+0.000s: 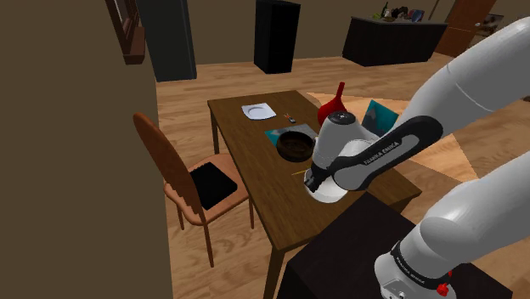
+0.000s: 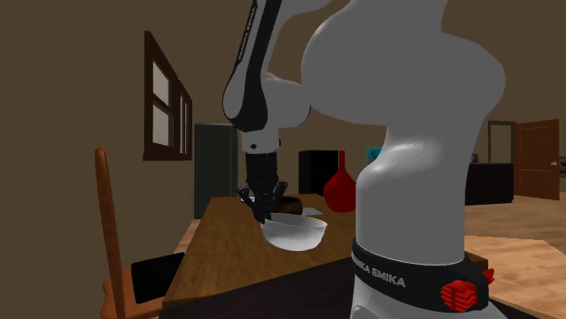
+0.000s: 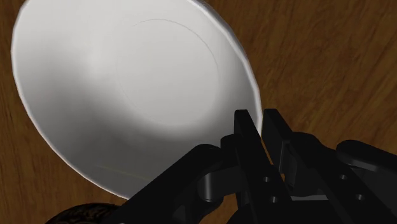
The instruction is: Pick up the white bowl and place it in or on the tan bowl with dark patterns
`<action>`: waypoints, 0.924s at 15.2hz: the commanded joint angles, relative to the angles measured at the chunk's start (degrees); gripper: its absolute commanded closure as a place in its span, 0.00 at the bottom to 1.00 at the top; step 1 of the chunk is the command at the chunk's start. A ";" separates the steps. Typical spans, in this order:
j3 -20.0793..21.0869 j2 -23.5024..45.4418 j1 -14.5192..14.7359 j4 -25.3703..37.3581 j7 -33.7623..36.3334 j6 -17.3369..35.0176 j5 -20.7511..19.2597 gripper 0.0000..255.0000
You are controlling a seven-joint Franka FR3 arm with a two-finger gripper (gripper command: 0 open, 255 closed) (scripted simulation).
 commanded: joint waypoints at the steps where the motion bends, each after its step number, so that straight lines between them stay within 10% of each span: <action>1: -0.72 -2.33 1.06 -0.06 -1.34 -2.25 1.59 1.00; 14: -3.30 -14.33 4.39 2.92 -5.49 -17.12 5.87 1.00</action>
